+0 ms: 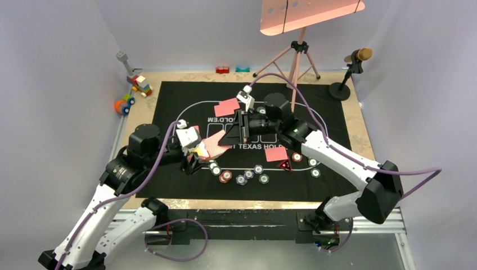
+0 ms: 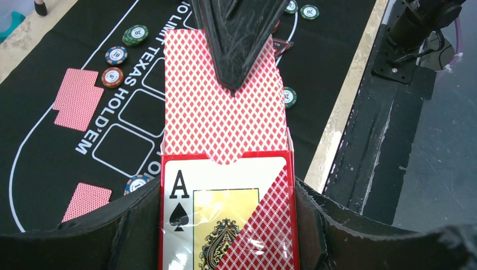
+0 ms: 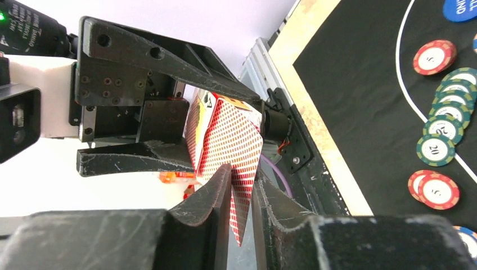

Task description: Distribute texas hold em gaming equipment

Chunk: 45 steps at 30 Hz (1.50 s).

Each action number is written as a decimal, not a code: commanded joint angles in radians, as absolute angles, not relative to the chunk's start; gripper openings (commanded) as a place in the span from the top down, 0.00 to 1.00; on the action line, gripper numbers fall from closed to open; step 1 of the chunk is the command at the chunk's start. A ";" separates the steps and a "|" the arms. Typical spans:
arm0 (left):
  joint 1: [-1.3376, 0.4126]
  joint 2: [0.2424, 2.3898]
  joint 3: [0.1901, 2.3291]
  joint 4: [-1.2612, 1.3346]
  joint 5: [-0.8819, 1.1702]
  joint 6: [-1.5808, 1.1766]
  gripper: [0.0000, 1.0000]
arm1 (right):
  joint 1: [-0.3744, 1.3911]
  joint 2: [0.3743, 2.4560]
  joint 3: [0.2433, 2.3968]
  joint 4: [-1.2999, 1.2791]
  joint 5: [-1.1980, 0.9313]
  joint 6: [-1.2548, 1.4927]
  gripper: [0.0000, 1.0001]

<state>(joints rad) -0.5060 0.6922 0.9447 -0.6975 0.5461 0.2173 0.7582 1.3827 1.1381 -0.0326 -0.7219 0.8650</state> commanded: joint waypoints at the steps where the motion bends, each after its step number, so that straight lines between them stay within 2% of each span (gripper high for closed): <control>1: -0.499 0.670 0.980 -0.618 0.570 0.193 0.84 | 0.722 1.332 1.141 -0.067 -0.719 0.828 0.80; 14: -0.495 0.665 0.979 -0.619 0.574 0.188 0.84 | 0.644 1.270 1.140 -0.133 -0.715 0.789 0.83; 22: -0.494 0.659 0.977 -0.631 0.573 0.190 0.84 | 0.556 1.195 1.126 -0.192 -0.696 0.764 0.89; 27: -0.494 0.653 0.978 -0.636 0.572 0.192 0.84 | 0.445 1.155 1.042 -0.230 -0.704 0.734 1.00; 29: -0.494 0.652 0.979 -0.636 0.572 0.193 0.85 | 0.403 1.157 1.001 -0.245 -0.697 0.710 1.00; 37: -0.492 0.652 0.987 -0.641 0.574 0.193 0.84 | 0.337 1.284 0.878 -0.306 -0.494 0.574 1.00; 40: -0.492 0.651 0.988 -0.643 0.575 0.194 0.84 | 0.328 1.322 0.836 -0.279 -0.371 0.565 1.00; 45: -0.492 0.650 0.985 -0.646 0.579 0.192 0.84 | 0.308 1.368 0.788 -0.224 -0.296 0.578 1.00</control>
<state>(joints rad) -0.4984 0.6609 0.9443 -0.6968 0.5491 0.2153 0.3229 1.3617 0.8082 -0.2844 -0.4141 0.6029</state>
